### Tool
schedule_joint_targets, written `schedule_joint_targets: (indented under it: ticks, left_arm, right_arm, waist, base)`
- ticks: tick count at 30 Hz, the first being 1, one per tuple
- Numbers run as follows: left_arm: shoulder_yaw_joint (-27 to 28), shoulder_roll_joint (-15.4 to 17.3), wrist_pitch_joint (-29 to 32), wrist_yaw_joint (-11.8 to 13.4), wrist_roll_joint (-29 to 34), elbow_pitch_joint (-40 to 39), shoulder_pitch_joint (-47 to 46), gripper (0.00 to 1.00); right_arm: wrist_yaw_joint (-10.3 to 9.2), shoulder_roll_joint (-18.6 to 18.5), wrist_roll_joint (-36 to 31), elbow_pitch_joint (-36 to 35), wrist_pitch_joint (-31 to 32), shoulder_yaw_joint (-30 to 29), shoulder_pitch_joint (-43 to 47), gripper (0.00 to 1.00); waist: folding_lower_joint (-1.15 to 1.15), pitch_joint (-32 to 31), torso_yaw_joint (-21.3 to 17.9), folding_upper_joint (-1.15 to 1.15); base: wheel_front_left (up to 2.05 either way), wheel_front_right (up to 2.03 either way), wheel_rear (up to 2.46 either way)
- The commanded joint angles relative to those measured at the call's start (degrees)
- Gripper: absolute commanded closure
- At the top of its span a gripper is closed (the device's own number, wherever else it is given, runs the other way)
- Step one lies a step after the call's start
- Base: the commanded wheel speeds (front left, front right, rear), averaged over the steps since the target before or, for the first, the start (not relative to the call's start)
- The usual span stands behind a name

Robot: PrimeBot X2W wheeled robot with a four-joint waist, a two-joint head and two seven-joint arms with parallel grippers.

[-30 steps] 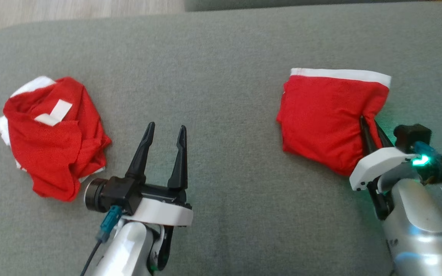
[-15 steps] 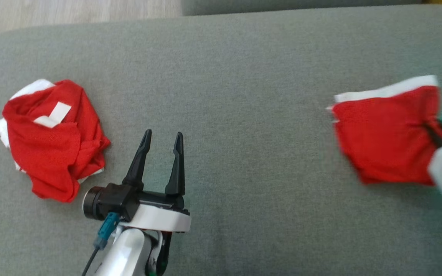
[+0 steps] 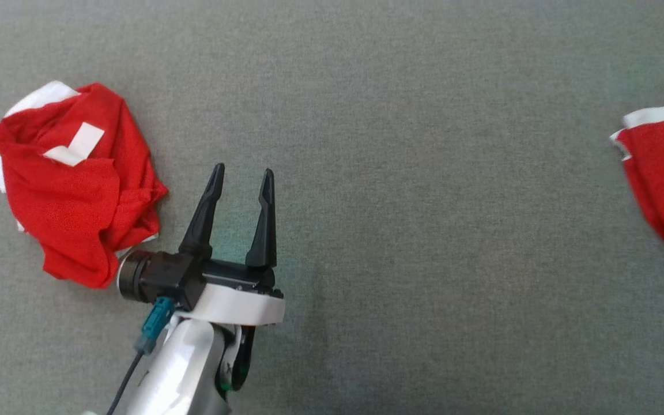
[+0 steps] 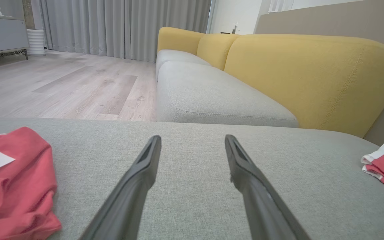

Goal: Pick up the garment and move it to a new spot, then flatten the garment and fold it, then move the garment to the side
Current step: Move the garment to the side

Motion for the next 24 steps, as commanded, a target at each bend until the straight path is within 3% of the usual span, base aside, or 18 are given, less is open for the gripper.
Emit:
schedule_joint_targets:
  ticks: [1,15,16,17,24]
  left_arm:
    - [2.26,0.06,-0.37,-0.11,0.5,-2.06,-1.91,0.0]
    - [1.89,0.06,-0.37,0.25,0.65,-1.57,-3.26,0.0]
    - [1.94,0.06,-0.37,0.25,0.71,-1.48,-3.25,0.0]
    - [2.0,0.06,-0.37,0.23,0.76,-1.39,-3.25,0.0]
    - [2.52,0.06,-0.37,0.24,0.55,-1.08,-2.47,0.0]
  right_arm:
    - [-0.04,-3.67,-0.47,-0.17,0.34,-0.75,-0.08,1.0]
    - [-0.04,0.3,-5.51,4.25,1.56,-14.0,0.88,1.0]
    - [-0.04,0.84,-5.82,4.07,1.61,-15.03,1.02,0.87]
    - [-0.04,1.32,-6.35,3.83,1.68,-16.03,1.24,0.03]
    - [-0.04,5.41,-8.93,0.39,4.35,-22.0,3.61,0.0]
  waist:
    - [-0.01,0.5,0.09,0.0]
    - [-0.01,1.47,-0.34,0.0]
    - [-0.01,1.37,-0.42,0.0]
    - [-0.01,1.24,-0.49,0.0]
    - [-0.01,-1.58,-1.5,0.0]
  base:
    - [0.0,0.0,0.0]
    - [0.0,0.0,0.0]
    - [0.0,0.0,0.0]
    - [0.0,0.0,0.0]
    - [0.0,0.0,0.0]
